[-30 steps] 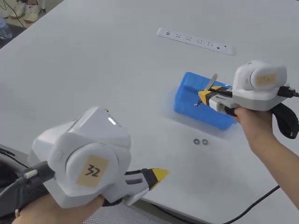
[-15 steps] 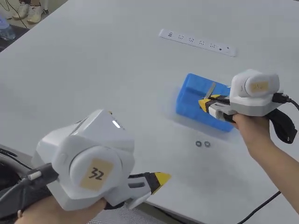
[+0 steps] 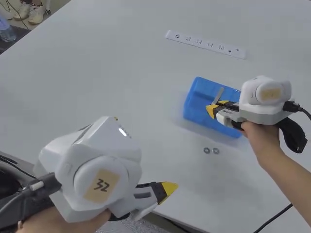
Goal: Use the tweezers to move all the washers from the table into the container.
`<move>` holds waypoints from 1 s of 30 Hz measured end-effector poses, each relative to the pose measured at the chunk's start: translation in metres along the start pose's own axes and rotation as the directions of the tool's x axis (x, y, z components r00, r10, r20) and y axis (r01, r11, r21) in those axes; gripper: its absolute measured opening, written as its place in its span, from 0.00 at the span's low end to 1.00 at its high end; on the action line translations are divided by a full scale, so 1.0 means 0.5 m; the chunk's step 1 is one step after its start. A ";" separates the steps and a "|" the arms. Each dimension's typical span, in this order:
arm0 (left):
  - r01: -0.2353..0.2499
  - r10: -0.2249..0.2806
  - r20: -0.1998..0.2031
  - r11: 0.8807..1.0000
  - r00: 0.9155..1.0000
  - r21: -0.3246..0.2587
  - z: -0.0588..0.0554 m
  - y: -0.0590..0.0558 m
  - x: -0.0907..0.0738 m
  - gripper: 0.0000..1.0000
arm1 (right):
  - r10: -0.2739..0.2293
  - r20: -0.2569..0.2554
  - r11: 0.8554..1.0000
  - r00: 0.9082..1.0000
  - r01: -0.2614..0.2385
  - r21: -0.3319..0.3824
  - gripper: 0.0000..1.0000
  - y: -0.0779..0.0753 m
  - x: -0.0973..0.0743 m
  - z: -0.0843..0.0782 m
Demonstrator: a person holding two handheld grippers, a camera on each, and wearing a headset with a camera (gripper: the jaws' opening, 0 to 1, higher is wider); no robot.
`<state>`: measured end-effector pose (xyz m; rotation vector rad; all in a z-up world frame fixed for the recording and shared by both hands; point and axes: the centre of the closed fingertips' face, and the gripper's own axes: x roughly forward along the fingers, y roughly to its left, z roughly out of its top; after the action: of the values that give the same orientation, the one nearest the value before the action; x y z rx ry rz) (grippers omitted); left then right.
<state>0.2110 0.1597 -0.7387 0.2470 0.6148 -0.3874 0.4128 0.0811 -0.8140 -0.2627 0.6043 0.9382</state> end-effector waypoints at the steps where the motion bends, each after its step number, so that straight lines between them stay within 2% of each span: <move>1: -0.002 0.002 0.000 1.000 1.000 0.006 0.000 0.001 0.000 0.96 | 0.001 0.003 1.000 1.000 -0.001 0.006 0.03 -0.001 0.000 -0.001; 8: -0.008 0.008 0.002 1.000 1.000 0.007 0.001 0.002 -0.004 0.96 | 0.002 0.002 1.000 1.000 -0.002 0.013 0.03 0.001 0.002 0.002; 10: -0.010 0.010 0.005 1.000 1.000 0.008 0.003 0.003 -0.006 0.96 | -0.003 0.000 0.999 1.000 0.003 0.033 0.04 -0.002 0.003 0.001; 12: -0.016 0.016 0.008 1.000 1.000 0.013 0.005 0.004 -0.008 0.96 | 0.013 0.005 0.997 1.000 -0.013 0.073 0.04 -0.004 0.001 0.002; 15: -0.023 0.022 0.013 1.000 1.000 0.014 0.008 0.006 -0.012 0.96 | -0.006 0.030 0.998 1.000 0.004 0.058 0.04 -0.001 -0.011 0.014; 23: -0.029 0.028 0.030 0.999 0.999 0.024 0.022 0.004 -0.019 0.96 | -0.012 0.081 0.999 0.997 0.009 0.038 0.04 0.003 -0.045 0.052; 24: -0.029 0.028 0.034 0.999 0.999 0.022 0.024 0.003 -0.020 0.96 | -0.012 0.088 0.999 0.996 0.009 0.030 0.04 0.011 -0.050 0.057; 30: -0.030 0.029 0.040 0.999 0.999 0.033 0.028 0.001 -0.025 0.96 | -0.017 0.115 1.000 0.993 0.015 0.017 0.04 0.012 -0.079 0.071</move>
<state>0.2090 0.1589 -0.7202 0.2793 0.5658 -0.3734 0.4035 0.0743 -0.7616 -0.1971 0.5026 0.9258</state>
